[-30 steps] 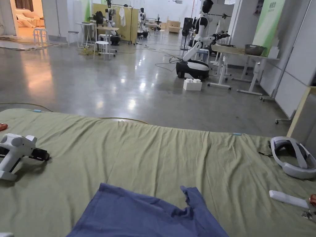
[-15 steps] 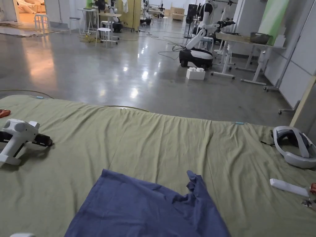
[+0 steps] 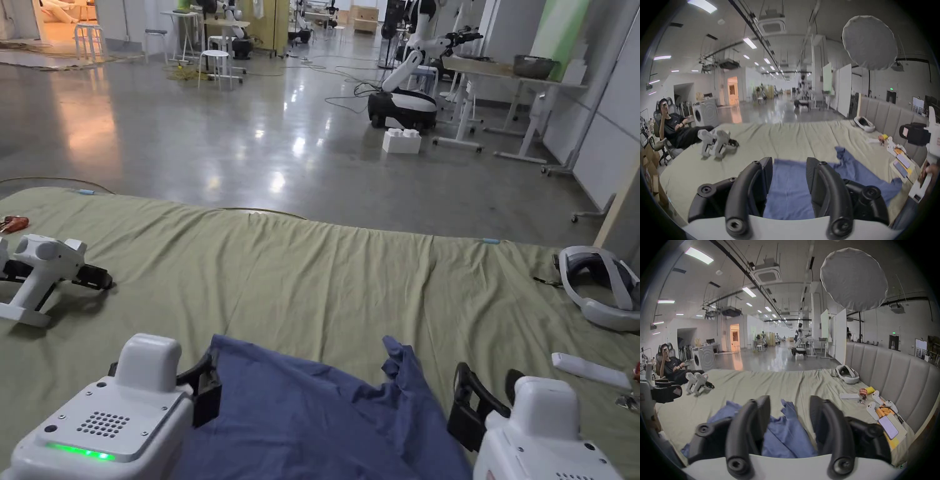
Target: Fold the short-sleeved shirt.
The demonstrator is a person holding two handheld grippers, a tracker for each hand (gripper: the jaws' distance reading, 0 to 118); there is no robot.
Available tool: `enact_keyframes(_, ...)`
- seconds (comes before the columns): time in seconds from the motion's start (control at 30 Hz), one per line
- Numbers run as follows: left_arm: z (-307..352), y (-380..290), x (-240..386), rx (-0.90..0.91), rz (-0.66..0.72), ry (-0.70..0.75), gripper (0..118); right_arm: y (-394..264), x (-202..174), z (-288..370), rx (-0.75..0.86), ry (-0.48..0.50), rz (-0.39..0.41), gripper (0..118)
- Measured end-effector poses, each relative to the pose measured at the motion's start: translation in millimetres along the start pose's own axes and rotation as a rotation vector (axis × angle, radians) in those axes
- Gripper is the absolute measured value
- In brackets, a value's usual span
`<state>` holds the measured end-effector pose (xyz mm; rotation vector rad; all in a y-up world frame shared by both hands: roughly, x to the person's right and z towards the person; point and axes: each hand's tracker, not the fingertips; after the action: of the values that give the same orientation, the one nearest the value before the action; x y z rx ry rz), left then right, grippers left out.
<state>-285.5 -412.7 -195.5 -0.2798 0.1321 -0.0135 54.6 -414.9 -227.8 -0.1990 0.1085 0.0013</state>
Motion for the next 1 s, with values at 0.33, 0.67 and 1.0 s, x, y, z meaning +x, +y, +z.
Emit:
enact_keyframes(0.33, 0.9, -12.0, 3.5, 0.049, 0.099, 0.001, 2, -2.8, -19.0, -9.0, 0.024, 0.007, 0.017, 6)
enact_keyframes(0.67, -78.2, -63.0, -47.1, -0.282, 0.173, -0.026, 2, -29.0, -9.6, -31.0, -0.087, 0.012, 0.026, 6)
enact_keyframes(1.0, -256.0, -47.0, -72.0, -0.561, 0.14, -0.063, 9, -59.2, 14.1, -71.2, -0.231, -0.004, 0.028, 6)
